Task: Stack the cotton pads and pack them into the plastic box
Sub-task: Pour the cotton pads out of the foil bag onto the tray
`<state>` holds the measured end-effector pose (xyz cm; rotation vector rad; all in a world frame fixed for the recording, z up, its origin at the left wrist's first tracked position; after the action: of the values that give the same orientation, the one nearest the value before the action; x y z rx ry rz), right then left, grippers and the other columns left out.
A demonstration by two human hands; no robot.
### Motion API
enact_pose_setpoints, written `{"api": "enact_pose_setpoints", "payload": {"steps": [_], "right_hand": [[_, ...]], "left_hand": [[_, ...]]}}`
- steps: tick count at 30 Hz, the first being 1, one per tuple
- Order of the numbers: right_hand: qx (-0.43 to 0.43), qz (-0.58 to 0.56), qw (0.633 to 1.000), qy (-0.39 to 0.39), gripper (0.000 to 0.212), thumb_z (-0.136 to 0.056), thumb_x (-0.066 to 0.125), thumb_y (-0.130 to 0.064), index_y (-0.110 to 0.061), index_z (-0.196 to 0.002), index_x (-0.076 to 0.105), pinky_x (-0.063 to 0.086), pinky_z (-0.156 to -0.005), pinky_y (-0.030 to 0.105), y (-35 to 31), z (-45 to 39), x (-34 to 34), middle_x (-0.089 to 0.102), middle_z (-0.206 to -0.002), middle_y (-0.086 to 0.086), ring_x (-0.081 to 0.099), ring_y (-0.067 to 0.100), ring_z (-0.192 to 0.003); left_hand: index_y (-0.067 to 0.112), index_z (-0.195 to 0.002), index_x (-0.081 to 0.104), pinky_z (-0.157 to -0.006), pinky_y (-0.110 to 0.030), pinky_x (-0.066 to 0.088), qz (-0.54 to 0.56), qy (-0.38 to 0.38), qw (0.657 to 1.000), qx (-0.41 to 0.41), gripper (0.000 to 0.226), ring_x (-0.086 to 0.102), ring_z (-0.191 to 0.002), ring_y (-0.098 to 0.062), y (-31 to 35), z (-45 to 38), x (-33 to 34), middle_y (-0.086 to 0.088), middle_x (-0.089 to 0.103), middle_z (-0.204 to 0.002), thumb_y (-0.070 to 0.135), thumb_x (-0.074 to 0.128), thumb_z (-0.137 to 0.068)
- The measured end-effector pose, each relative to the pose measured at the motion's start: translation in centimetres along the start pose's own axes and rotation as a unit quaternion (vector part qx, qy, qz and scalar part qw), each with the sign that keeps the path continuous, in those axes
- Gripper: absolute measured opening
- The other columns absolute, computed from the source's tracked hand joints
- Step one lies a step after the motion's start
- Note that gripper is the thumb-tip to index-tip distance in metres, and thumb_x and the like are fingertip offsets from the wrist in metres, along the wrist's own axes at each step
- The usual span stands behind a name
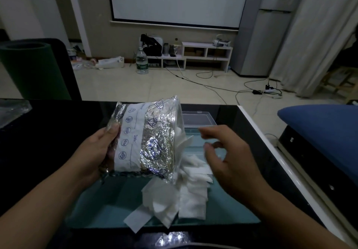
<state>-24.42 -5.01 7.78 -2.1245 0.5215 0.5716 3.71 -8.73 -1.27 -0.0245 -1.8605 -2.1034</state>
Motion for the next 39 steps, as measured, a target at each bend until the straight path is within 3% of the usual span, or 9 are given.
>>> {"api": "enact_pose_setpoints", "payload": {"steps": [2,6,11,15,19,23,29,35,39], "right_hand": [[0.029,0.013,0.996,-0.080,0.056,-0.089,0.065,-0.028,-0.031,-0.140,0.042,0.042,-0.099,0.022,0.8,0.0,2.5,0.047,-0.133,-0.014,0.045,-0.001,-0.117],[-0.014,0.111,0.985,-0.134,0.073,-0.076,0.070,-0.053,-0.032,-0.139,0.038,0.031,-0.110,0.042,0.5,-0.3,4.9,0.039,-0.138,-0.012,0.027,0.014,-0.132],[-0.006,0.281,0.951,-0.129,0.100,-0.066,0.049,-0.081,-0.039,-0.150,0.015,0.001,-0.117,0.056,1.2,-0.9,5.0,0.009,-0.159,-0.009,-0.016,0.026,-0.145],[-0.063,0.148,0.978,-0.134,0.083,-0.074,0.066,-0.063,-0.030,-0.144,0.037,0.022,-0.117,0.049,-0.1,-0.7,6.0,0.032,-0.151,-0.008,0.016,0.019,-0.144],[-0.043,-0.006,0.974,-0.223,0.081,-0.077,0.076,-0.037,-0.030,-0.144,0.031,0.019,-0.120,0.044,-0.7,-0.2,8.2,0.029,-0.152,-0.003,0.021,0.018,-0.145],[-0.022,-0.076,0.970,-0.231,0.060,-0.075,0.077,-0.025,-0.020,-0.130,0.055,0.033,-0.114,0.031,-0.5,0.3,8.9,0.054,-0.134,-0.009,0.043,0.004,-0.132],[0.002,-0.170,0.971,-0.168,0.064,-0.068,0.084,-0.010,-0.046,-0.110,0.050,0.036,-0.106,0.015,-1.3,0.3,7.8,0.057,-0.119,-0.022,0.051,-0.006,-0.121],[0.099,-0.209,0.944,-0.236,0.059,-0.072,0.076,0.010,-0.038,-0.094,0.049,0.038,-0.081,-0.003,0.0,1.1,9.2,0.057,-0.095,-0.021,0.052,-0.028,-0.090],[0.119,-0.261,0.932,-0.224,0.051,-0.073,0.072,0.017,-0.025,-0.095,0.055,0.047,-0.077,0.006,-0.1,1.4,9.5,0.066,-0.088,-0.011,0.064,-0.013,-0.085]], "left_hand": [[0.011,-0.116,0.065,-0.059,-0.034,0.060,-0.011,-0.017,1.000,0.001,0.039,0.071,-0.079,-0.024,0.0,0.4,1.3,-0.014,0.074,-0.104,0.039,0.055,-0.091],[0.011,-0.114,0.065,-0.074,-0.040,0.058,-0.040,-0.052,0.998,0.014,0.044,0.069,-0.093,-0.031,0.0,1.5,4.1,-0.013,0.073,-0.106,0.043,0.059,-0.084],[0.016,-0.108,0.066,-0.076,-0.041,0.058,-0.082,-0.035,0.995,0.040,0.032,0.074,-0.088,-0.026,0.0,2.3,5.1,-0.008,0.076,-0.097,0.041,0.054,-0.093],[0.019,-0.109,0.065,-0.068,-0.036,0.059,-0.094,-0.008,0.995,0.042,0.033,0.073,-0.084,-0.023,-0.2,2.3,4.5,-0.006,0.076,-0.094,0.045,0.055,-0.091],[0.022,-0.113,0.064,-0.069,-0.032,0.056,-0.121,-0.018,0.992,0.040,0.035,0.074,-0.085,-0.017,-0.4,2.5,4.9,0.001,0.077,-0.096,0.048,0.053,-0.093],[0.030,-0.110,0.061,-0.059,-0.020,0.052,-0.139,-0.017,0.989,0.056,0.026,0.072,-0.075,-0.004,-0.6,2.9,5.4,0.007,0.074,-0.094,0.048,0.051,-0.094],[0.025,-0.116,0.060,-0.070,-0.031,0.056,-0.117,-0.040,0.992,0.024,0.034,0.074,-0.085,-0.014,-2.1,3.2,6.1,0.003,0.076,-0.098,0.047,0.057,-0.090],[0.027,-0.116,0.061,-0.081,-0.041,0.058,-0.128,-0.018,0.991,0.023,0.036,0.074,-0.088,-0.018,-2.6,3.1,5.4,0.000,0.076,-0.102,0.049,0.059,-0.088],[0.026,-0.119,0.059,-0.075,-0.033,0.056,-0.149,-0.010,0.988,0.045,0.034,0.072,-0.089,-0.013,-2.2,3.3,5.7,0.003,0.074,-0.103,0.046,0.057,-0.091]]}}
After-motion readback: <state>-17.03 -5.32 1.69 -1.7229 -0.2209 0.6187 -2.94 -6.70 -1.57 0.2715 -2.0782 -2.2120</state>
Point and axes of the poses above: each hand's wrist, its own z-axis away from the middle knuckle, its own x-axis out of the palm, y = z × x, the point moved 10 cm from there along -z, towards the middle knuckle
